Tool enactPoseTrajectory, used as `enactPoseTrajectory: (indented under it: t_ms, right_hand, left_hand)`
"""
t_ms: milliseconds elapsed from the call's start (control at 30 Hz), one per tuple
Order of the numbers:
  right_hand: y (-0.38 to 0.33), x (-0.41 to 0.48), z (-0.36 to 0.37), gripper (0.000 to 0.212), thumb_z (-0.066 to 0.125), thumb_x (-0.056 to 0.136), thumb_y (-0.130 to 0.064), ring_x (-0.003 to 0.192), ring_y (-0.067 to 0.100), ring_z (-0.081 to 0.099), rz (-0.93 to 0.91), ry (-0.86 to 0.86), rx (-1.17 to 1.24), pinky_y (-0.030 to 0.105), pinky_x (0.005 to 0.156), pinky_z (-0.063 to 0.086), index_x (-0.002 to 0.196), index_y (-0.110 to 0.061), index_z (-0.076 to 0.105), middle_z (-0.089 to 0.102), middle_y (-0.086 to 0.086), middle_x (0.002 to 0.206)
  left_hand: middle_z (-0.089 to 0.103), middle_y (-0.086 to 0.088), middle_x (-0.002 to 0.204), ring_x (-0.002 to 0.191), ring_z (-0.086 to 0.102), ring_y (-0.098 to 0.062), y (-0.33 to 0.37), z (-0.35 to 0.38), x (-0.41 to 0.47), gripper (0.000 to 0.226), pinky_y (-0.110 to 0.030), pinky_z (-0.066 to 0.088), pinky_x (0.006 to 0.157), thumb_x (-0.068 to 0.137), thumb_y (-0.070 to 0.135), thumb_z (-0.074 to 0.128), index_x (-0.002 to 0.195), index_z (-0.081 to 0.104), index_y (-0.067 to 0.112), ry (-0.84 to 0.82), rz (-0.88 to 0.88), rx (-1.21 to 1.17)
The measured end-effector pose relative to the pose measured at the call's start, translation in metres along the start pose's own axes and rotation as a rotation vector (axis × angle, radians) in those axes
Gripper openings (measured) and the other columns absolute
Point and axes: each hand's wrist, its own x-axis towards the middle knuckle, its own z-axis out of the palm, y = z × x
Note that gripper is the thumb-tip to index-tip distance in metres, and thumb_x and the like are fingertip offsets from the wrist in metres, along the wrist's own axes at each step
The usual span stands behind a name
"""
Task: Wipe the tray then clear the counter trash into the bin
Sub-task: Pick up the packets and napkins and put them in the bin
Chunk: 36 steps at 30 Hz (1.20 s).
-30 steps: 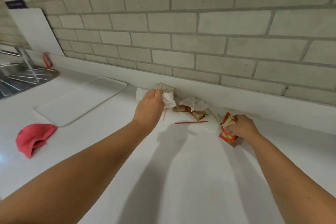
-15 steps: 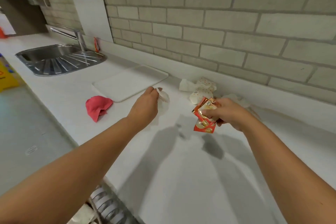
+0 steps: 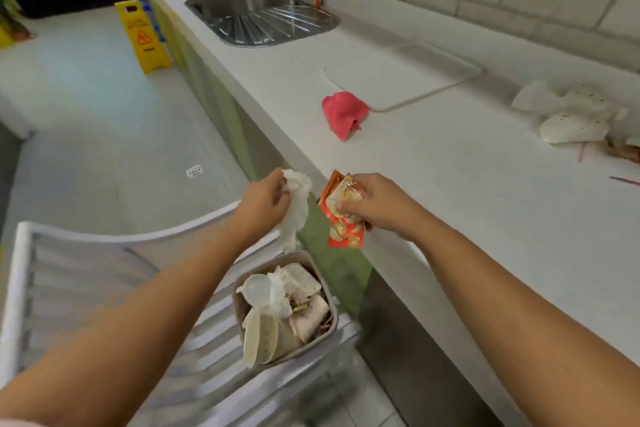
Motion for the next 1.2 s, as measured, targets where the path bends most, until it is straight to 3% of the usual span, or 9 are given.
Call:
enactPoseTrajectory:
  t_ms: [100,267,333,400,500,633,767,1000,1200]
  right_hand:
    - [0.008,0.011,0.050,0.027,0.062,0.085,-0.014,0.093,0.023,0.062,0.049,-0.061,-0.136,0.028,0.071,0.047,0.111,-0.007,0.060,0.065,0.010,0.106]
    - [0.032,0.022,0.113,0.006,0.058,0.087,-0.013,0.084,0.018,0.057,0.146,-0.165,-0.198,0.024,0.070,0.043,0.083,-0.017,0.057,0.062,0.000,0.088]
    - [0.040,0.024,0.128,0.007,0.056,0.088,-0.013,0.088,0.019,0.059,0.173,-0.188,-0.195,0.025,0.073,0.045,0.093,-0.015,0.060,0.062,-0.001,0.090]
    - [0.049,0.027,0.138,0.020,0.053,0.088,-0.013,0.097,0.025,0.062,0.207,-0.176,-0.228,0.030,0.081,0.049,0.107,-0.011,0.060,0.065,0.007,0.105]
    - [0.066,0.031,0.145,0.018,0.047,0.089,-0.012,0.103,0.030,0.059,0.292,-0.125,-0.313,0.032,0.079,0.047,0.105,-0.008,0.054,0.061,0.015,0.114]
    - [0.087,0.029,0.152,0.031,0.043,0.090,-0.007,0.112,0.033,0.055,0.465,-0.118,-0.322,0.030,0.081,0.045,0.121,0.000,0.043,0.054,0.020,0.124]
    - [0.105,0.025,0.167,0.041,0.043,0.091,-0.006,0.116,0.032,0.053,0.566,-0.110,-0.292,0.033,0.087,0.047,0.130,0.000,0.034,0.049,0.020,0.129]
    - [0.115,0.021,0.197,0.047,0.048,0.088,0.000,0.108,0.031,0.059,0.560,-0.042,-0.323,0.034,0.079,0.050,0.130,-0.008,0.030,0.057,0.018,0.120]
    - [0.123,0.020,0.211,0.040,0.044,0.095,-0.010,0.110,0.030,0.058,0.535,-0.151,-0.431,0.033,0.082,0.049,0.134,-0.003,0.037,0.054,0.019,0.126]
  left_hand:
    - [0.058,-0.008,0.077,0.063,0.051,-0.019,-0.051,0.016,-0.025,0.008,-0.027,0.037,0.057,0.090,0.007,0.049,0.096,0.047,0.012,-0.080,-0.142,0.016]
    - [0.051,-0.004,0.074,0.073,0.054,-0.027,-0.105,0.046,-0.054,0.009,-0.038,0.050,0.070,0.090,0.006,0.044,0.092,0.044,0.014,-0.203,-0.432,0.046]
    - [0.052,-0.006,0.082,0.078,0.053,-0.026,-0.116,0.057,-0.058,0.010,-0.036,0.048,0.071,0.090,0.005,0.043,0.091,0.044,0.014,-0.213,-0.465,0.079]
    - [0.052,-0.008,0.084,0.077,0.050,-0.025,-0.121,0.068,-0.060,0.011,-0.032,0.043,0.066,0.090,0.003,0.042,0.089,0.044,0.014,-0.202,-0.466,0.076]
    - [0.051,-0.007,0.083,0.075,0.049,-0.023,-0.123,0.085,-0.059,0.012,-0.029,0.040,0.063,0.089,0.002,0.042,0.087,0.045,0.013,-0.185,-0.479,0.048]
    - [0.055,-0.009,0.085,0.075,0.050,-0.022,-0.125,0.104,-0.053,0.014,-0.036,0.046,0.069,0.090,0.002,0.041,0.084,0.044,0.014,-0.160,-0.483,0.040]
    - [0.058,-0.009,0.087,0.075,0.050,-0.022,-0.132,0.116,-0.055,0.015,-0.034,0.046,0.071,0.092,0.004,0.039,0.087,0.050,0.013,-0.262,-0.421,0.156]
    - [0.064,-0.007,0.109,0.100,0.061,-0.024,-0.135,0.125,-0.054,0.022,-0.033,0.051,0.086,0.093,0.009,0.044,0.107,0.061,0.011,-0.490,-0.370,0.322]
    - [0.063,-0.008,0.111,0.101,0.060,-0.024,-0.142,0.119,-0.050,0.023,-0.037,0.051,0.091,0.094,0.014,0.043,0.110,0.059,0.013,-0.584,-0.383,0.357]
